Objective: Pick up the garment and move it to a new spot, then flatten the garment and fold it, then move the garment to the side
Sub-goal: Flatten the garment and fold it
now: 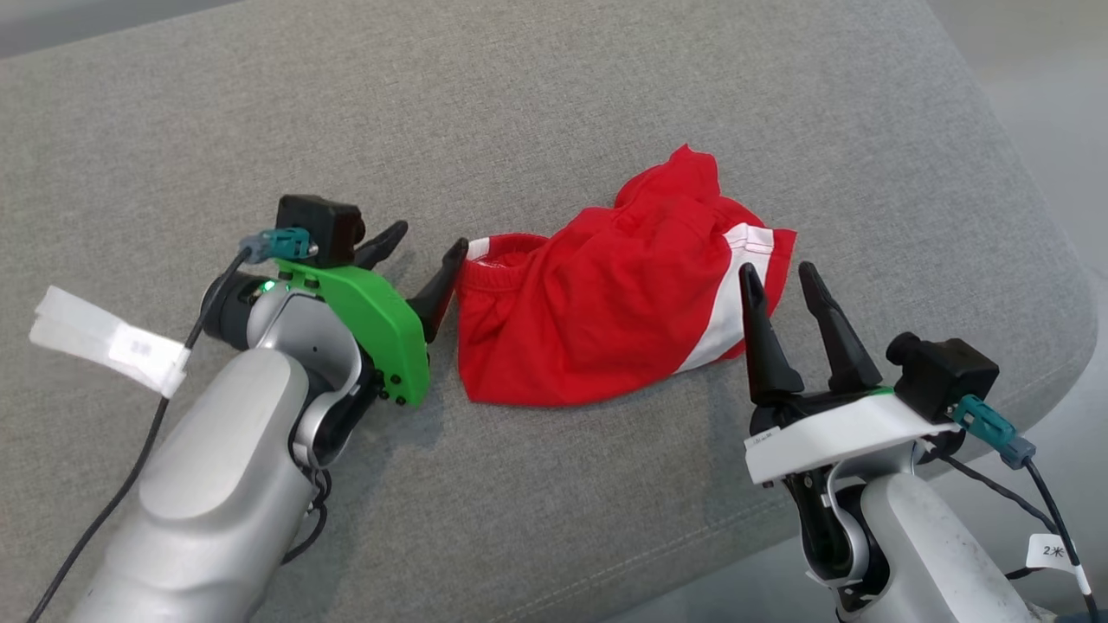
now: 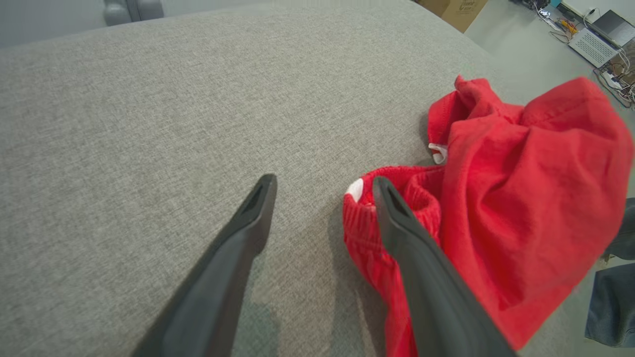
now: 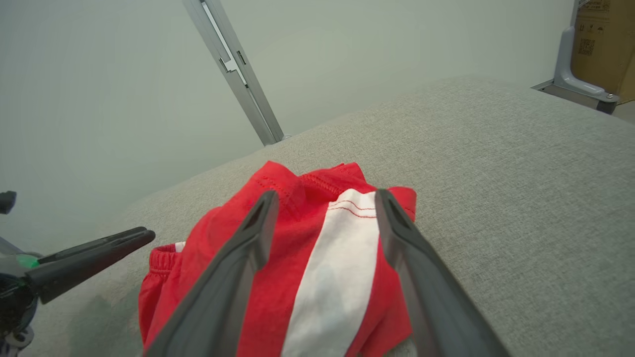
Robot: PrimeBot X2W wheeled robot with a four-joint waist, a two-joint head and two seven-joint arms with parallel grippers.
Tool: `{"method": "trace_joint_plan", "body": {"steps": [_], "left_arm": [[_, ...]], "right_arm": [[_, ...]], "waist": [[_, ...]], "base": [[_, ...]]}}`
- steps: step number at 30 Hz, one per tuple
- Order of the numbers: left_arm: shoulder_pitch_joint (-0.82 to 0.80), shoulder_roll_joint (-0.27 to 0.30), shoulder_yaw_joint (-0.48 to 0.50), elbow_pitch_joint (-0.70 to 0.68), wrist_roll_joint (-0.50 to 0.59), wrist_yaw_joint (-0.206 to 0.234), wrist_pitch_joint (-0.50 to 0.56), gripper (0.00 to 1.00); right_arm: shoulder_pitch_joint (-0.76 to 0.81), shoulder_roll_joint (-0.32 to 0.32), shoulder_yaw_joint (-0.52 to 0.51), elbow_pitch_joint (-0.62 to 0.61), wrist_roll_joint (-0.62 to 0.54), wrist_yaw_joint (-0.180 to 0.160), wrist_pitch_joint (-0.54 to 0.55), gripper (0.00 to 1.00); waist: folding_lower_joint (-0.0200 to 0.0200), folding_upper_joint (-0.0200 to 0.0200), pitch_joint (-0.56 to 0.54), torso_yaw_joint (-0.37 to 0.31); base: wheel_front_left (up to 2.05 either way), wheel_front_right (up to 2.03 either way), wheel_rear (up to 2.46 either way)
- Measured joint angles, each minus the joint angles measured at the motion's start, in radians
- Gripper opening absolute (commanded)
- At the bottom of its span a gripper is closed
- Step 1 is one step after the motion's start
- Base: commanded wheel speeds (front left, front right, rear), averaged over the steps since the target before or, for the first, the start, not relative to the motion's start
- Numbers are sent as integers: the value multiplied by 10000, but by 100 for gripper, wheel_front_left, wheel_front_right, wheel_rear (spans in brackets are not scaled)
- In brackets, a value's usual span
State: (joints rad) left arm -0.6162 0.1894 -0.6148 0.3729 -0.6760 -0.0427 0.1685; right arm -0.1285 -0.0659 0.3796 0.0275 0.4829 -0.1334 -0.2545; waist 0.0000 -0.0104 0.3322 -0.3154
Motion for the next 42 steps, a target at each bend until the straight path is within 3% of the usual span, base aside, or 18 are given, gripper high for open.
{"method": "trace_joint_plan", "body": {"steps": [21,22,24,25,26,27,28,38,42], "left_arm": [[-562,-142,-696,1041,150,-69,1039,100],[-563,-146,-700,1053,148,-102,1043,96],[-563,-148,-706,1087,148,-113,1049,72],[-564,-151,-706,1114,148,-115,1051,66],[-566,-155,-706,1149,148,-117,1049,45],[-568,-161,-709,1187,148,-159,1049,31],[-574,-163,-736,1237,148,-188,1053,0],[-680,-263,-817,1220,148,-326,918,0],[-1791,-267,-593,512,378,-378,456,0]], "right_arm": [[156,48,211,17,-4,10,0,100],[156,48,196,17,-4,10,0,100],[156,50,171,17,-4,10,0,100],[156,54,161,17,-4,10,0,100],[156,56,153,17,-4,10,0,100],[156,56,151,17,-4,10,0,100],[156,58,150,17,-4,10,0,100],[155,81,-8,27,-23,10,0,100],[156,86,-249,13,-79,10,0,100]], "waist": [[0,0,106,-464],[0,0,103,-471],[0,0,92,-480],[0,0,86,-483],[0,0,77,-484],[0,0,68,-484],[0,0,57,-483],[0,0,-74,-380],[0,0,-171,-265]], "base": [[0,0,0],[0,0,0],[0,0,0],[0,0,0],[0,0,0],[0,0,0],[0,0,0],[0,0,0],[0,0,0]]}}
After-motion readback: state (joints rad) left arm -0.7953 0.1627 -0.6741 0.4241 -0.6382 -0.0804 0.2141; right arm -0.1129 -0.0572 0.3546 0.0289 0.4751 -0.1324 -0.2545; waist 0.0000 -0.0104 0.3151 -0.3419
